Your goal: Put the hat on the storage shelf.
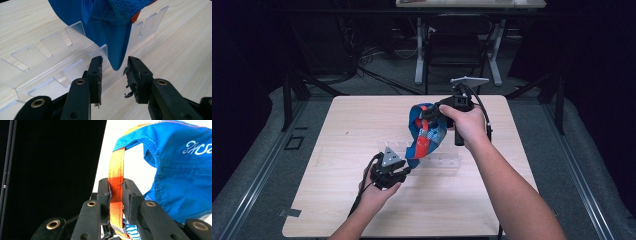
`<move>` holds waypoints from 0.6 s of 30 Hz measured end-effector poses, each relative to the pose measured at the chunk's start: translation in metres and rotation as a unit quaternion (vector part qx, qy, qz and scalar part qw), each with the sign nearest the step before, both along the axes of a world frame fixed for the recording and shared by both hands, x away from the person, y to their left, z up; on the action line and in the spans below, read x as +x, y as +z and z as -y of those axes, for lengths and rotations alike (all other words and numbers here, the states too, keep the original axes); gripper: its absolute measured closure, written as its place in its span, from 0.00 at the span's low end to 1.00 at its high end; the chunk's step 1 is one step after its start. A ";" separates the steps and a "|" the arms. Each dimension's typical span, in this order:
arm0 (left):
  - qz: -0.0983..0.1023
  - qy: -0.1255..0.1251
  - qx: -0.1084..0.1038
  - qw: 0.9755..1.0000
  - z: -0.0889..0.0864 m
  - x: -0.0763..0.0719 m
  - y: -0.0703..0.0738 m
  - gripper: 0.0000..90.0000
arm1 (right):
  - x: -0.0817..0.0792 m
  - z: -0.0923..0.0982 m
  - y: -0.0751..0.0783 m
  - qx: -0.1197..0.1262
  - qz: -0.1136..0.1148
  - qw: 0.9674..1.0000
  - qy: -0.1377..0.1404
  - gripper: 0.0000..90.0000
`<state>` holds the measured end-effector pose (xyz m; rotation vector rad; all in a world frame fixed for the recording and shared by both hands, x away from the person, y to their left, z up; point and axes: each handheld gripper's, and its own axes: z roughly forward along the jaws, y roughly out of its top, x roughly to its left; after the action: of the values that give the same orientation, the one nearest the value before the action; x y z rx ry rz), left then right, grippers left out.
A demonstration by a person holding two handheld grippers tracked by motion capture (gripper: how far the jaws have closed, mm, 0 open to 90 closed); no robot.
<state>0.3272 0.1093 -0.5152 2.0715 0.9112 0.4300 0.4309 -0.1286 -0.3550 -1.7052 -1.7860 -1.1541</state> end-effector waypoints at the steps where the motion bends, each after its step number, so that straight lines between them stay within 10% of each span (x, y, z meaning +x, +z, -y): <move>1: 0.000 0.000 0.000 1.000 0.000 0.000 0.000 0.70 | 0.000 0.000 0.000 0.000 0.000 1.000 0.000 0.86; 18: -0.009 0.013 0.001 1.000 -0.012 -0.001 -0.005 0.64 | -0.001 0.011 -0.003 -0.014 -0.002 1.000 -0.011 0.86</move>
<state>0.3266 0.1209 -0.5204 2.0701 0.9488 0.4265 0.4303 -0.1393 -0.3578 -1.7448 -1.7935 -1.1404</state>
